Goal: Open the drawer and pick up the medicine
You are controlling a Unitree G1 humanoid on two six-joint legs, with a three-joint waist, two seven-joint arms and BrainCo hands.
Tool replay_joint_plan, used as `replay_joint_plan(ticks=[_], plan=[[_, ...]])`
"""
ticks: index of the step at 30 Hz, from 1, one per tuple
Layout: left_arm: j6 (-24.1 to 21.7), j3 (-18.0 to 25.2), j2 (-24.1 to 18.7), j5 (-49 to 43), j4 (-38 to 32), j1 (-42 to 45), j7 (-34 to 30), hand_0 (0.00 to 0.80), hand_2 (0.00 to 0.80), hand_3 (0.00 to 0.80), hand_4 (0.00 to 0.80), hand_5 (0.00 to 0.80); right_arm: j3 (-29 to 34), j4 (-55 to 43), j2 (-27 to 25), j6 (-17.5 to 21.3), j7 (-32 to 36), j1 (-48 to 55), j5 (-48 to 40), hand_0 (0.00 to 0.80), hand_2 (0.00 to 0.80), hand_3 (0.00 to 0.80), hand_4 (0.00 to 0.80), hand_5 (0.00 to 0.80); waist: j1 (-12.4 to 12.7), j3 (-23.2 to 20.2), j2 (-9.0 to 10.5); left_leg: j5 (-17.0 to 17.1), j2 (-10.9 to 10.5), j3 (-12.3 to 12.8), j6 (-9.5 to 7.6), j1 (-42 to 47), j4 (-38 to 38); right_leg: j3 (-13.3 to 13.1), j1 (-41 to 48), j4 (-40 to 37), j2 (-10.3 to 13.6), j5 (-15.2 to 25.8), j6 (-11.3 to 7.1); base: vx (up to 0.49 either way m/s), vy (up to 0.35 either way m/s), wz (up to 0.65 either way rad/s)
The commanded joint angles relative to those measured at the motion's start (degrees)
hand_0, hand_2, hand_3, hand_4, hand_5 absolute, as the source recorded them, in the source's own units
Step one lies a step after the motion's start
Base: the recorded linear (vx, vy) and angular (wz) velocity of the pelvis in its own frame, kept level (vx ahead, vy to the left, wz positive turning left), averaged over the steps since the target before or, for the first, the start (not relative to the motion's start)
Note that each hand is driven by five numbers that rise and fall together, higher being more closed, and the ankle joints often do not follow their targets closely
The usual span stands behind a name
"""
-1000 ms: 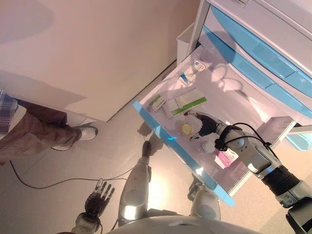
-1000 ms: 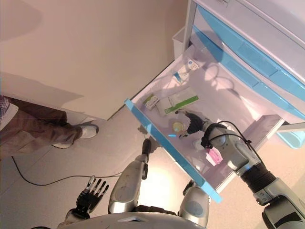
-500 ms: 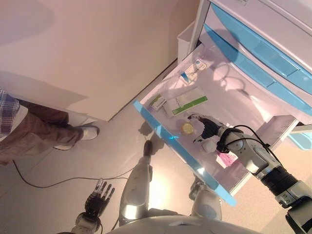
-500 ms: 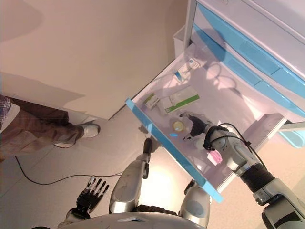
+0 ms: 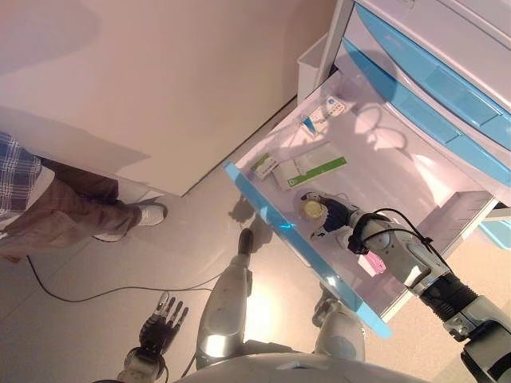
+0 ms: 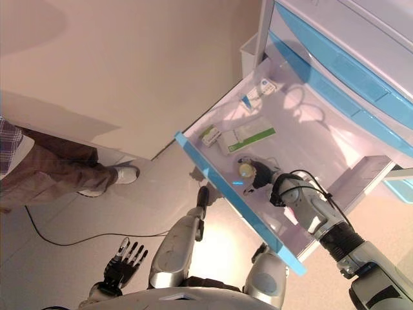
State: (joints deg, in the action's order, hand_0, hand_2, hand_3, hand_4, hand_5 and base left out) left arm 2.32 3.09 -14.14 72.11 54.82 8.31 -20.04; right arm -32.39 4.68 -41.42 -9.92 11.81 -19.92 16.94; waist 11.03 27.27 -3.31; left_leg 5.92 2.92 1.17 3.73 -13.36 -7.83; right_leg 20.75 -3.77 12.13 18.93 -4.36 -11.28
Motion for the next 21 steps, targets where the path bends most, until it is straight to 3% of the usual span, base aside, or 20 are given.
replay_joint_plan(ticks=[1,8,9,10,11,12,21], plan=[[-0.1,-2.1,-1.1,1.1,-1.2,1.0,0.1,0.000,0.000,0.000,0.000,0.000,-2.0,-1.7,0.9,1.4,-0.1,-3.2,-0.2,0.000,0.000,0.000,0.000,0.000,1.3,-1.1,0.48,-6.3,1.9,-0.2,0.22,1.1,-5.9,-0.1,-5.3,2.6,0.8,4.4,1.75,0.006,0.008,0.04],[0.1,-2.0,-1.1,1.1,-1.1,1.0,0.1,0.000,0.000,0.000,0.000,0.000,-2.6,-1.8,1.1,1.2,0.5,-3.6,-0.1,0.000,0.000,0.000,0.000,0.000,1.5,-1.1,0.46,-6.2,1.9,-0.4,0.21,1.1,-5.9,0.1,-5.2,2.6,0.8,4.4,1.66,0.000,0.000,0.00],[0.1,-2.0,-1.2,1.0,-1.1,1.1,0.0,0.000,0.000,0.000,0.000,0.000,-2.6,-1.9,1.1,1.0,0.4,-3.6,0.2,0.232,0.232,0.232,0.232,0.232,1.6,-1.1,0.49,-6.2,1.8,-0.4,0.20,1.0,-6.0,0.1,-5.2,2.7,0.9,4.4,1.64,0.000,0.000,0.00],[0.1,-1.9,-1.2,1.0,-0.9,1.0,-0.1,0.000,0.000,0.000,0.000,0.000,-2.8,-1.7,1.2,0.9,0.1,-3.7,0.4,0.549,0.549,0.549,0.549,0.549,1.6,-1.2,0.48,-6.2,1.8,-0.4,0.20,1.0,-6.1,0.1,-5.4,2.8,0.9,4.5,1.62,0.000,0.000,0.00],[0.1,-2.0,-1.2,1.1,-0.8,1.0,0.0,0.000,0.000,0.000,0.000,0.000,-2.9,-1.5,1.3,0.7,0.0,-3.9,0.3,0.765,0.765,0.765,0.765,0.765,1.6,-1.1,0.46,-6.2,1.9,-0.4,0.19,1.0,-6.1,0.2,-5.3,2.8,0.9,4.5,1.63,0.000,0.000,0.00],[0.2,-1.9,-1.2,1.1,-0.9,1.0,0.0,0.000,0.000,0.000,0.000,0.000,-3.0,-1.4,1.4,0.7,0.2,-4.0,0.3,0.800,0.800,0.800,0.800,0.800,1.7,-1.1,0.45,-6.2,1.9,-0.5,0.19,1.0,-6.1,0.1,-5.3,2.8,0.9,4.5,1.61,0.000,0.000,0.00],[-0.1,-1.7,-1.2,0.5,-0.6,1.0,0.0,0.000,0.000,0.000,0.000,0.000,-3.1,-0.9,1.4,1.0,-0.1,-4.1,0.5,0.800,0.800,0.800,0.800,0.800,1.7,-1.3,0.70,-6.2,2.1,-0.4,0.27,1.1,-6.1,0.2,-5.2,2.7,0.9,4.6,1.47,0.000,0.000,0.00]])
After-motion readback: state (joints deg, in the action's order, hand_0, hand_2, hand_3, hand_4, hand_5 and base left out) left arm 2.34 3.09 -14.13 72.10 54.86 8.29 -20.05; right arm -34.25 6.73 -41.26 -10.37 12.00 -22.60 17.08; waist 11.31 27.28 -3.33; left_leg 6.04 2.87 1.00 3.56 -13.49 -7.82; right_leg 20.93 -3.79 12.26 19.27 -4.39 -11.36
